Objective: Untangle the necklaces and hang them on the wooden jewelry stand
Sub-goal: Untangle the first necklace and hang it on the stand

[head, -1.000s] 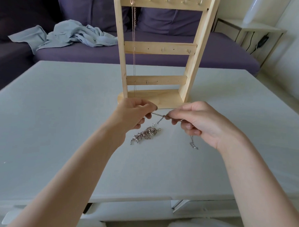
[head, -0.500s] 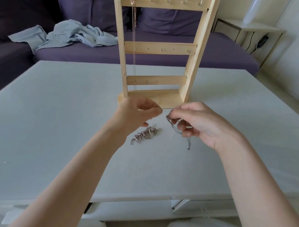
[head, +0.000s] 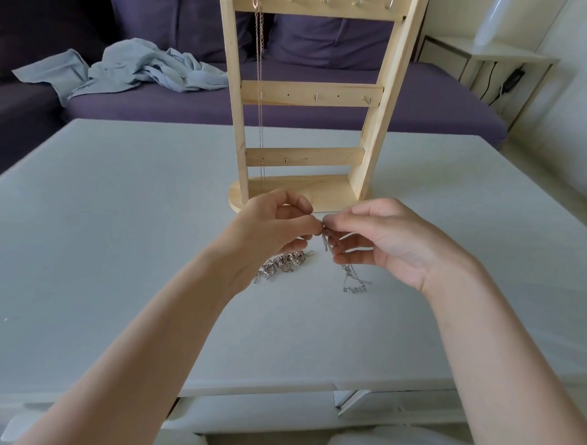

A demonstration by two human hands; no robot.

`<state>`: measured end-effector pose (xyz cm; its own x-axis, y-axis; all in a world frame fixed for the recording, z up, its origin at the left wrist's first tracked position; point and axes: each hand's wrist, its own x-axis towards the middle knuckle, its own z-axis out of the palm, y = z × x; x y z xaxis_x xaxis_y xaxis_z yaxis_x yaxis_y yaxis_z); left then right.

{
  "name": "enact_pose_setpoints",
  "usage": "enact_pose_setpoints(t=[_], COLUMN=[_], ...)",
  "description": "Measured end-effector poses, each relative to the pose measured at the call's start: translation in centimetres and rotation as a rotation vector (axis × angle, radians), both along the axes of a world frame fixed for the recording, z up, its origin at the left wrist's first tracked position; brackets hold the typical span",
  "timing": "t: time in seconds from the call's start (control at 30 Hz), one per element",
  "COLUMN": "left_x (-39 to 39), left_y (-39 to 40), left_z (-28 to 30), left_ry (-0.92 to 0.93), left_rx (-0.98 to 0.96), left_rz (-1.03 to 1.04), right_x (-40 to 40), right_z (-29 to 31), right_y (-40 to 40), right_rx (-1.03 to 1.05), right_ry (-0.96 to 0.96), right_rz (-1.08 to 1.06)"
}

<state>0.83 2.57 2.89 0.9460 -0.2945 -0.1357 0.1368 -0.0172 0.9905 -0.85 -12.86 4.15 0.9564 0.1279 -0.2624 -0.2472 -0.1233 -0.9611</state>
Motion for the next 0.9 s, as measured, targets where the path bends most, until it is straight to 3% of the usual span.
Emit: enact_pose_setpoints(t=[0.37, 0.73, 0.9], left_x=[-0.14, 0.1, 0.2], left_y=[-0.34, -0.63, -0.78], left_z=[-0.01, -0.03, -0.52], left_ry=[0.129, 0.087, 0.087], left_rx=[-0.194, -0.125, -0.126], left_rz=[-0.062, 0.088, 0.158], right_x=[0.05, 0.32, 0.49], right_z=[0.04, -0.31, -0.44], right_y=[0.46, 0.55, 0.78], right_rx=[0.098, 0.12, 0.014], right_ry=[-0.006, -0.217, -0.299], right_rz=[0.044, -0.034, -0.036])
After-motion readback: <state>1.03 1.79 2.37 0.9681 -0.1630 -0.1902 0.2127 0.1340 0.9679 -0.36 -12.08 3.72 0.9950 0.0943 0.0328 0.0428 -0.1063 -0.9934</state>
